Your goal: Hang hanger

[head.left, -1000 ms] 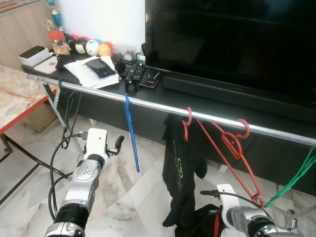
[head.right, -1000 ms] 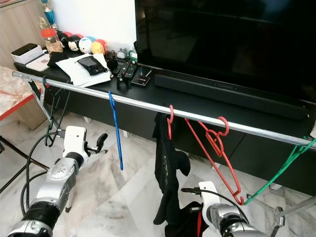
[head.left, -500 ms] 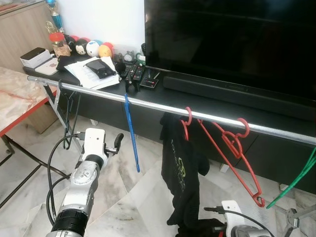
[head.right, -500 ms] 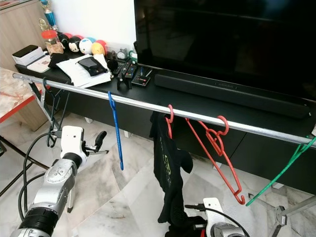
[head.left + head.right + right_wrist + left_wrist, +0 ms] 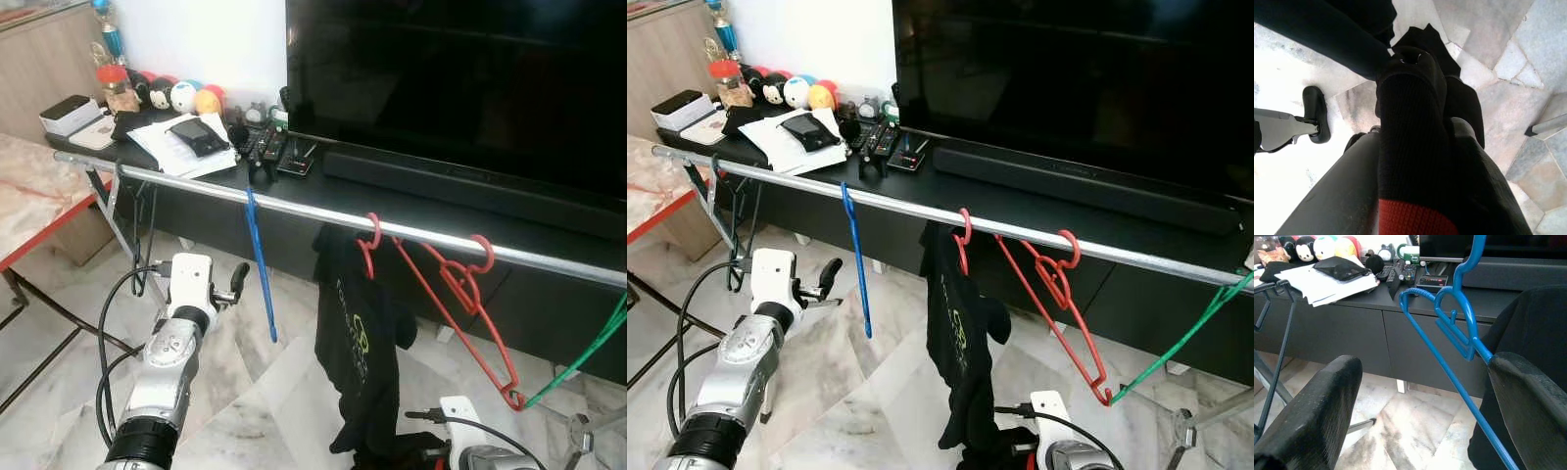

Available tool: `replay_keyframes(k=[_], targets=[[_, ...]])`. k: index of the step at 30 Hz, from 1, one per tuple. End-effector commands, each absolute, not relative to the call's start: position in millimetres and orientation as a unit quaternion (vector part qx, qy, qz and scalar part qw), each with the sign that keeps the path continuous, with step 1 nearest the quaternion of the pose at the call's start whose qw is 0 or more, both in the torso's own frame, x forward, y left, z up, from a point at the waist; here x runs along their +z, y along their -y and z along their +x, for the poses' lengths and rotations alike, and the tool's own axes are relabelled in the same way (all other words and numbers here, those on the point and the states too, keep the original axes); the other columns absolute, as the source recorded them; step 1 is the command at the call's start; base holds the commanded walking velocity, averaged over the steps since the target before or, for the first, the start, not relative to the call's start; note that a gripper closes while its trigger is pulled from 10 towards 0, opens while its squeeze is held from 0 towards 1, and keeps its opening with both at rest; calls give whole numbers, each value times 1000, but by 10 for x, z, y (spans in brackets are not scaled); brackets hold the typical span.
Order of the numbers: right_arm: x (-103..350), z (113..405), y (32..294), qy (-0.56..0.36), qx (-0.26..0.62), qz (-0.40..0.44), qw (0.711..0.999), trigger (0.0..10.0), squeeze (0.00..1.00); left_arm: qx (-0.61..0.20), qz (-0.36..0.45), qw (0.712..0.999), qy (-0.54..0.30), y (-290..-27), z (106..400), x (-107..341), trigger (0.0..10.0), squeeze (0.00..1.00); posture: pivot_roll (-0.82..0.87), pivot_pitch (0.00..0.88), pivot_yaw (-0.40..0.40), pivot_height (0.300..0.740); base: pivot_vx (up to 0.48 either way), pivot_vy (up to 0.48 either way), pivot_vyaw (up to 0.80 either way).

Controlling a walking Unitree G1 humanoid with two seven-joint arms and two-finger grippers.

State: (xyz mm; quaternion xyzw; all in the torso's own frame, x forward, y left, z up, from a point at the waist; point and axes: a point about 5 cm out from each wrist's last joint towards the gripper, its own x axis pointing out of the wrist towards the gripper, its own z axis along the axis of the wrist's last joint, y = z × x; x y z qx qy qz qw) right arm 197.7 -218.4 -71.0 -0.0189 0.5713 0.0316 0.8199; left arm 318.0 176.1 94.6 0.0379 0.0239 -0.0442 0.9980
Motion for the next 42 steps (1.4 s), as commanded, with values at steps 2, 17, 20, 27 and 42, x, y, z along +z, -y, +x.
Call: replay_keyframes(k=[2, 17, 20, 27, 42], targets=[[-675, 2039, 2194, -562, 33, -24, 826, 10000, 0, -59, 32, 997, -29, -1724, 3194, 952, 10000, 0, -76, 0, -12, 740, 268, 0, 0], [-674, 2048, 2171, -564, 36, -26, 824, 10000, 0, -88, 32, 995, -30, -1659, 3172, 960, 10000, 0, -72, 0, -6, 740, 301, 0, 0], [-676, 2046, 2168, -565, 38, -27, 824, 10000, 0, -100, 34, 994, -33, -1637, 3160, 950, 10000, 0, -71, 0, -4, 740, 314, 0, 0], [-673, 2050, 2166, -566, 39, -26, 823, 10000, 0, -135, 38, 989, -50, -1612, 3105, 914, 10000, 0, -70, 0, -5, 740, 42, 0, 0], [-655, 2081, 2163, -564, 45, -30, 824, 10000, 0, -143, 94, 975, -139, -1635, 3121, 764, 10000, 0, -62, 0, -10, 740, 0, 0, 0]])
